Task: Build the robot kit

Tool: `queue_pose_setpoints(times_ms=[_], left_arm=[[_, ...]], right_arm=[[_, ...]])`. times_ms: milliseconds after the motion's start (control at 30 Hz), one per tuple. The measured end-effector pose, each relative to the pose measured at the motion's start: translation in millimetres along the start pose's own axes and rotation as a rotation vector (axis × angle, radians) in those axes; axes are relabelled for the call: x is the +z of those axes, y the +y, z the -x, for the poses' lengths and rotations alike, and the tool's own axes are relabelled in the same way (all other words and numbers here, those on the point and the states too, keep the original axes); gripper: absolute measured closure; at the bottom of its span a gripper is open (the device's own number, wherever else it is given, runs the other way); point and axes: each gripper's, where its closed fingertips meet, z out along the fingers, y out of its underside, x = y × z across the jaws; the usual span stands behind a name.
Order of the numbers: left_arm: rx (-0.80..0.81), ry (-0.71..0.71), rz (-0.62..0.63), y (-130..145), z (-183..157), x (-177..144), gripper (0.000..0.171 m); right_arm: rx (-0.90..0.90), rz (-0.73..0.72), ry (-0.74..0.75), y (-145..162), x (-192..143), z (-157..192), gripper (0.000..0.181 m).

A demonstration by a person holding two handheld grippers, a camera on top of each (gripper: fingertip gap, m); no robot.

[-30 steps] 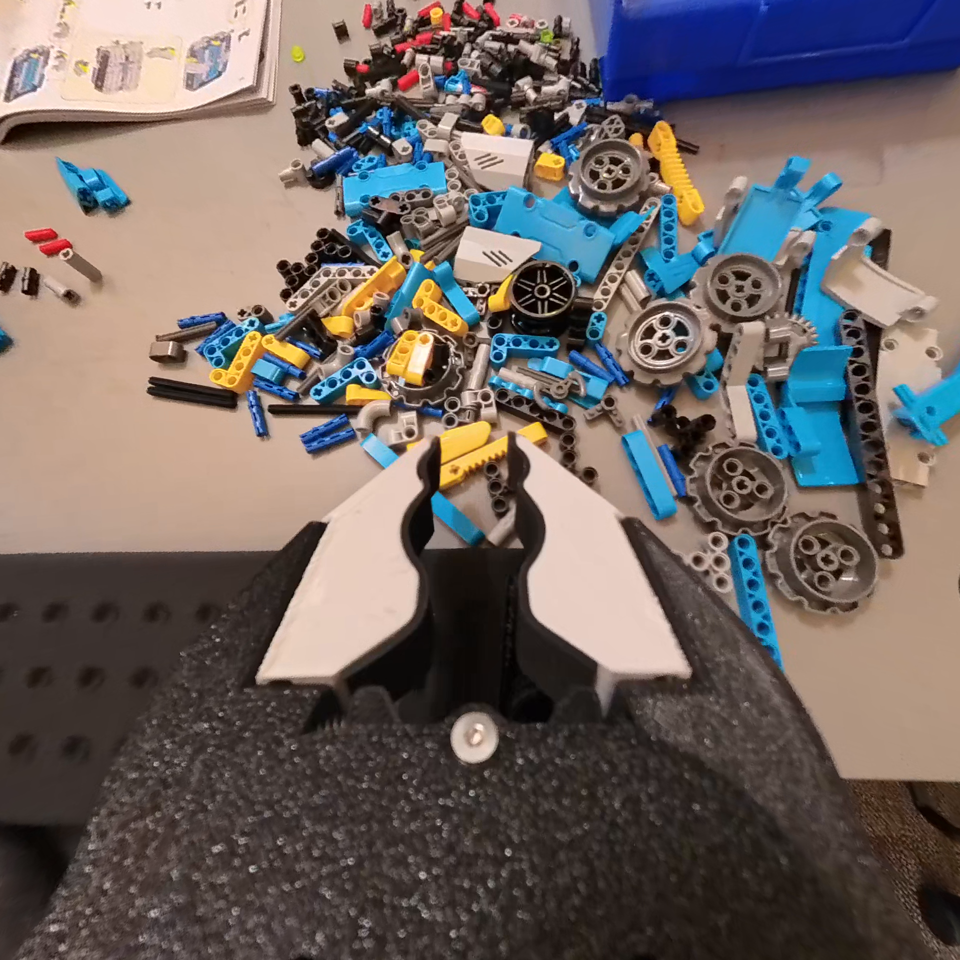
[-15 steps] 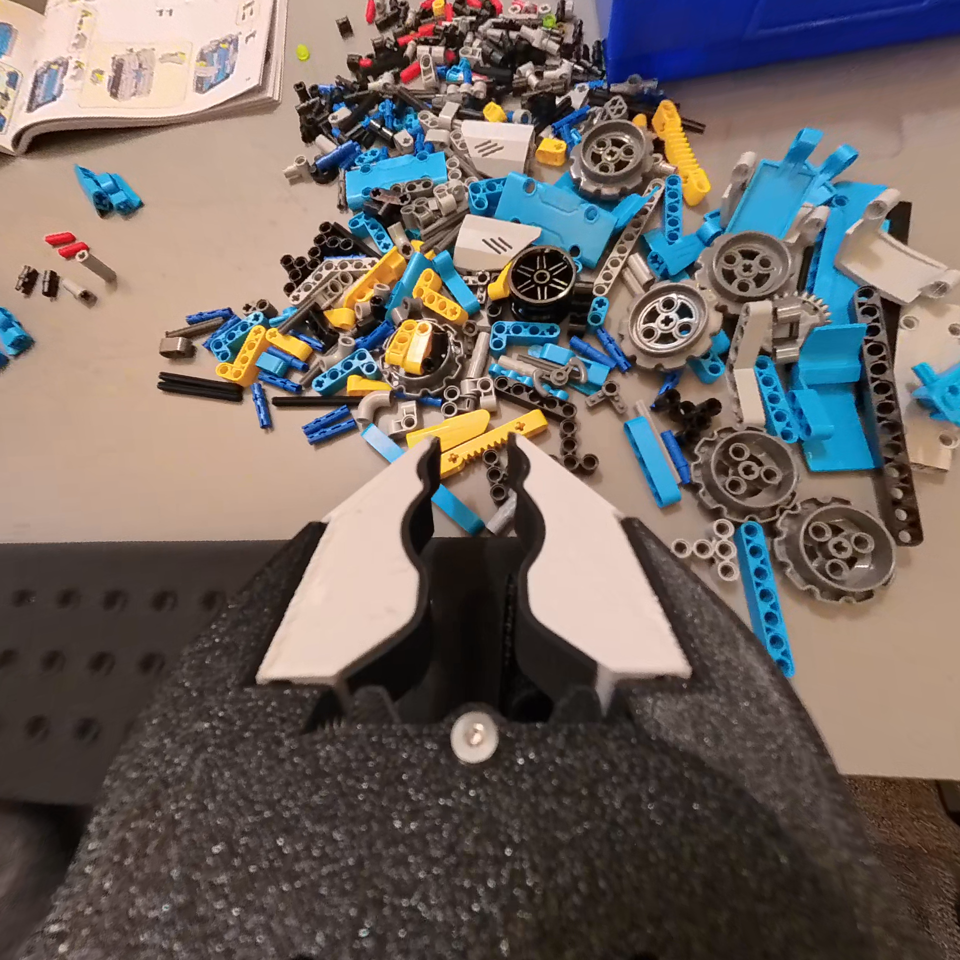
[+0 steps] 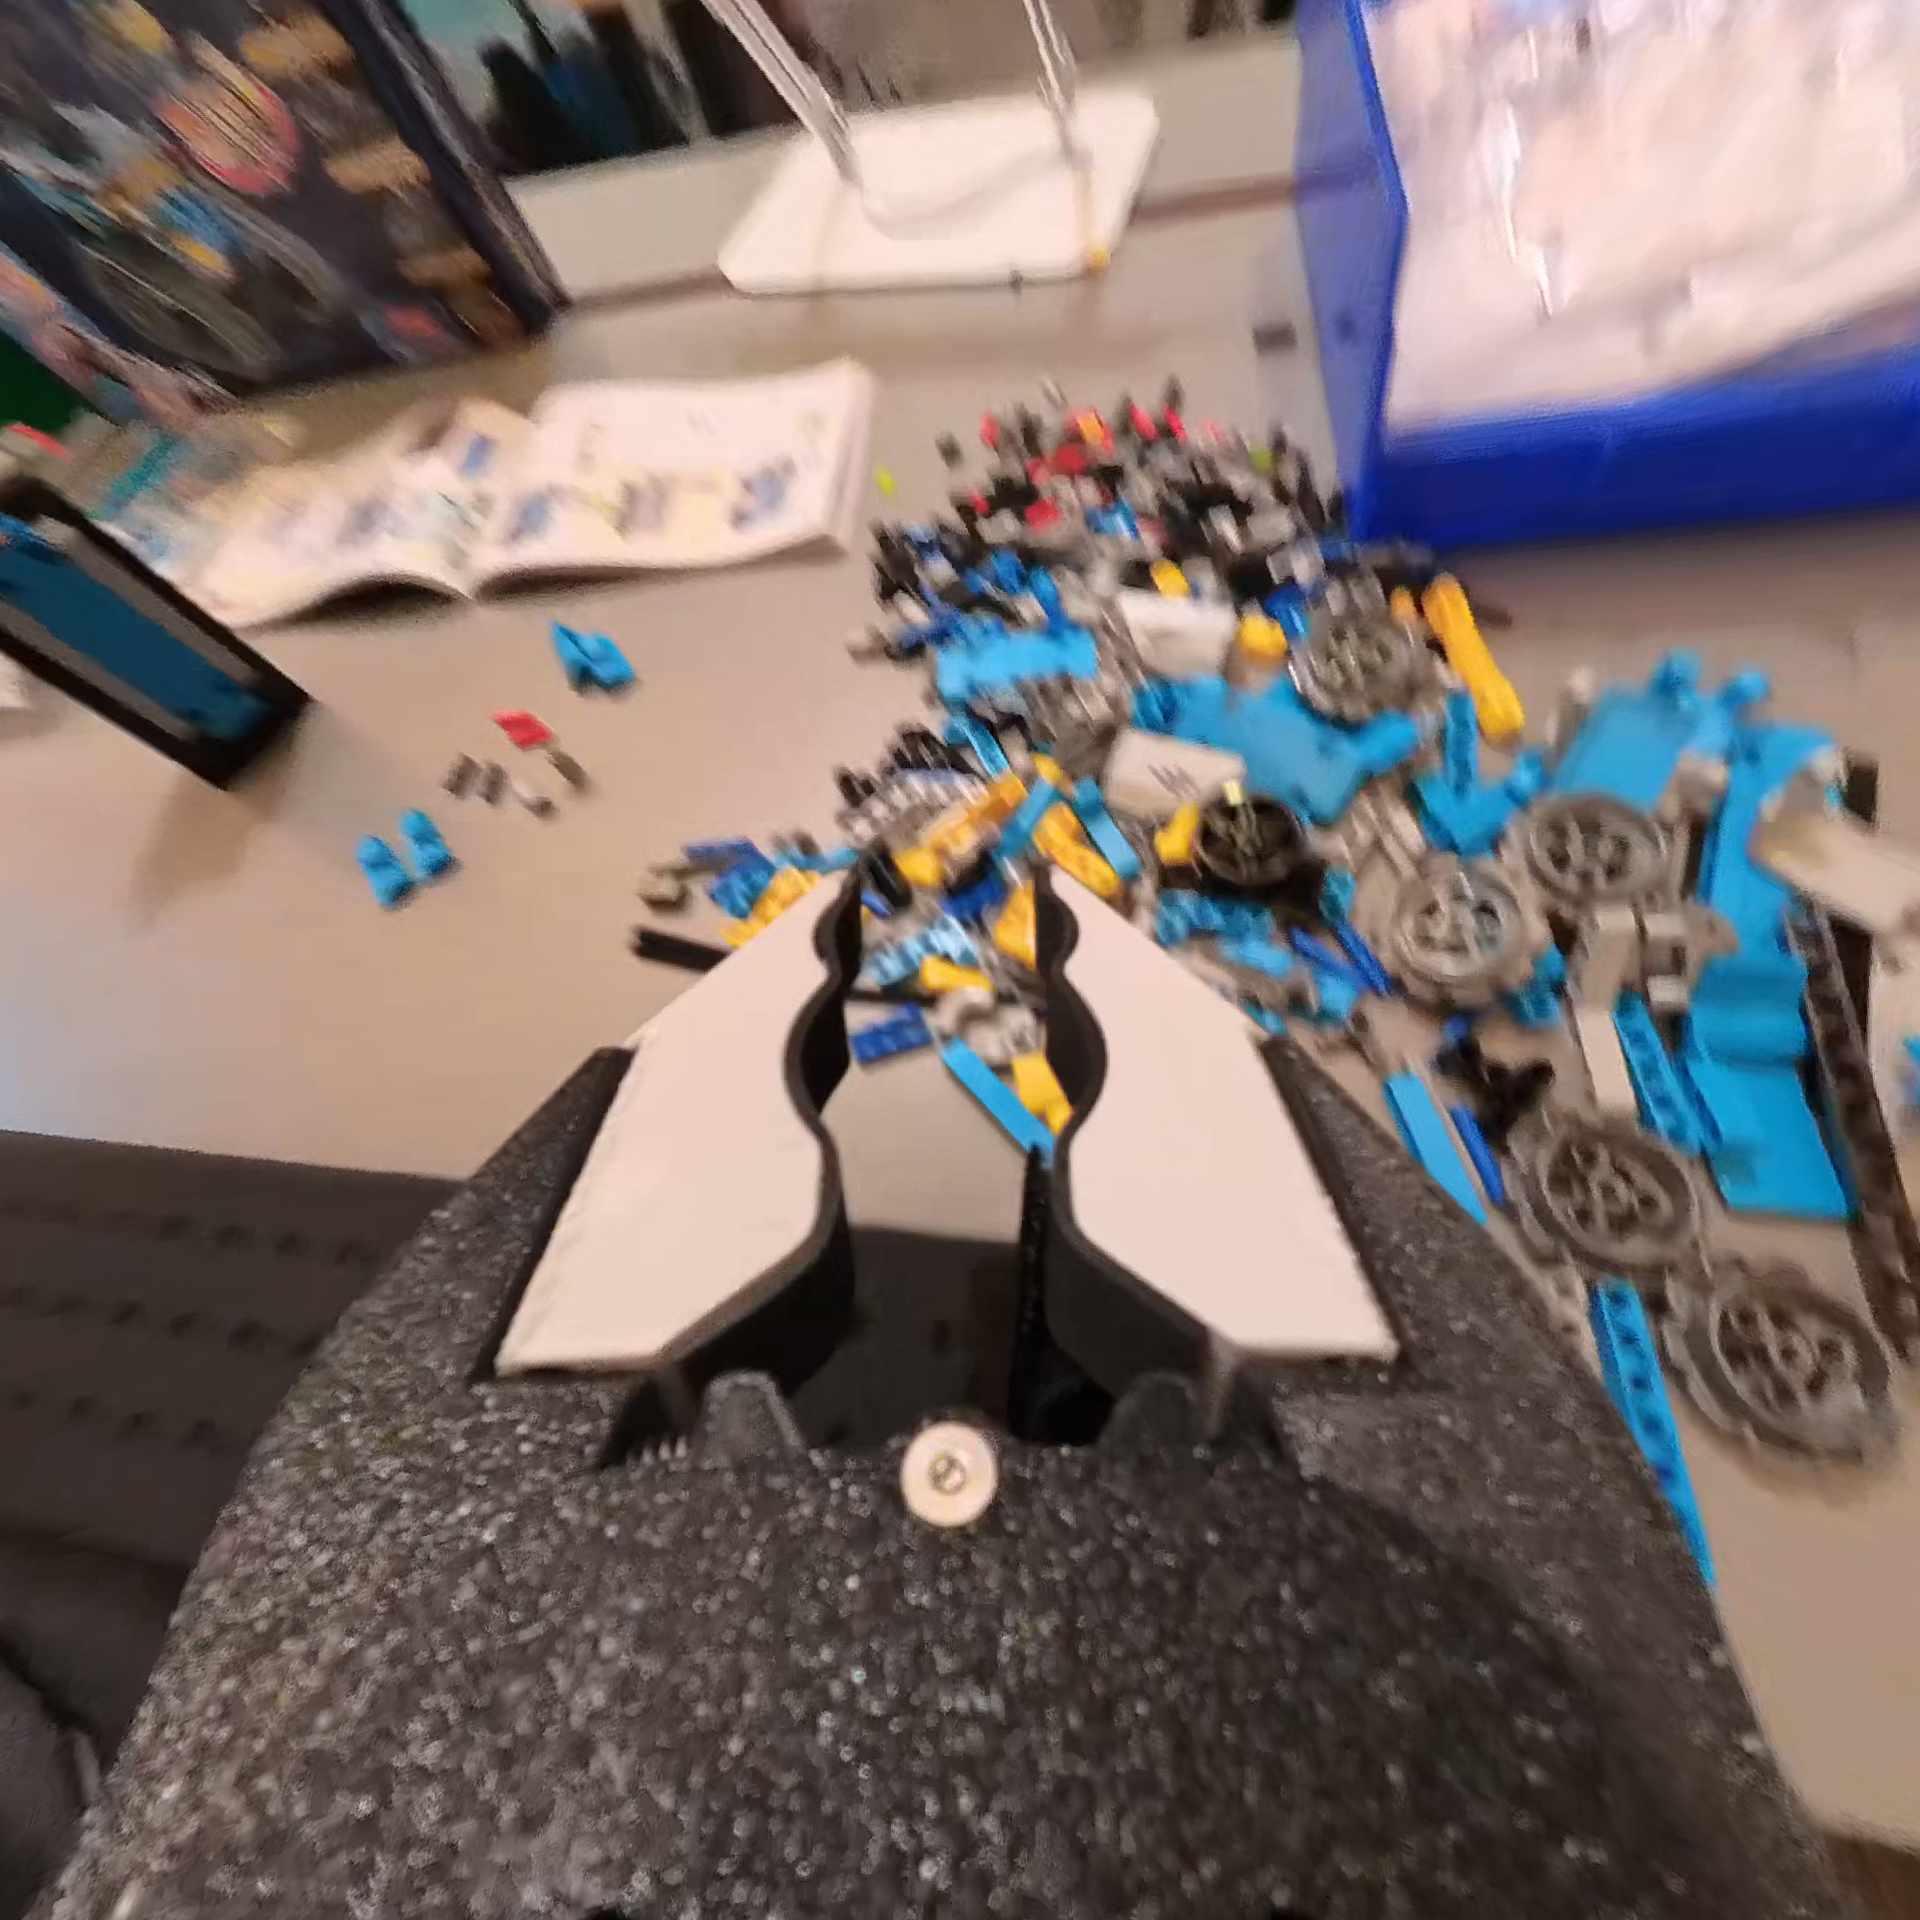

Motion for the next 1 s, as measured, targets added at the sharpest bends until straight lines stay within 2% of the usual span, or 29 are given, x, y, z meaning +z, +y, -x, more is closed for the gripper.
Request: queue_pose_setpoints(times_ms=[67, 100, 167, 233, 300, 467, 600, 733, 867, 1000], left_arm=[[-0.047, 0.009, -0.059, 10, -22, 14, 0.143], [-0.071, -0.023, -0.097, 17, -26, 25, 0.133], [-0.114, -0.057, -0.084, 40, -35, 51, 0.132], [-0.171, -0.039, -0.056, 50, -47, 64, 0.129], [-0.200, -0.013, -0.062, 47, -54, 68, 0.129], [-0.146, -0.045, -0.053, 43, -54, 77, 0.125], [-0.020, -0.085, -0.028, 38, -56, 95, 0.116], [-0.013, -0.026, -0.052, 20, -64, 121, 0.116], [-0.032, -0.030, -0.075, 2, -59, 152, 0.117], [-0.098, 0.027, -0.045, -1, -61, 184, 0.125]], right_arm=[[-0.046, -0.120, -0.052, -28, -2, 19, 0.141], [-0.082, -0.192, -0.085, -41, -3, 28, 0.131], [-0.164, -0.334, -0.128, -58, 0, 39, 0.103], [-0.180, -0.406, -0.090, -66, 11, 35, 0.109], [-0.158, -0.428, -0.117, -70, 21, 41, 0.104], [-0.108, -0.380, -0.183, -79, 60, 62, 0.099], [-0.159, -0.297, -0.232, -76, 93, 92, 0.098], [-0.245, -0.256, -0.277, -71, 119, 122, 0.100], [-0.296, -0.203, -0.240, -66, 144, 121, 0.104], [-0.306, -0.184, -0.237, -66, 158, 115, 0.107]])
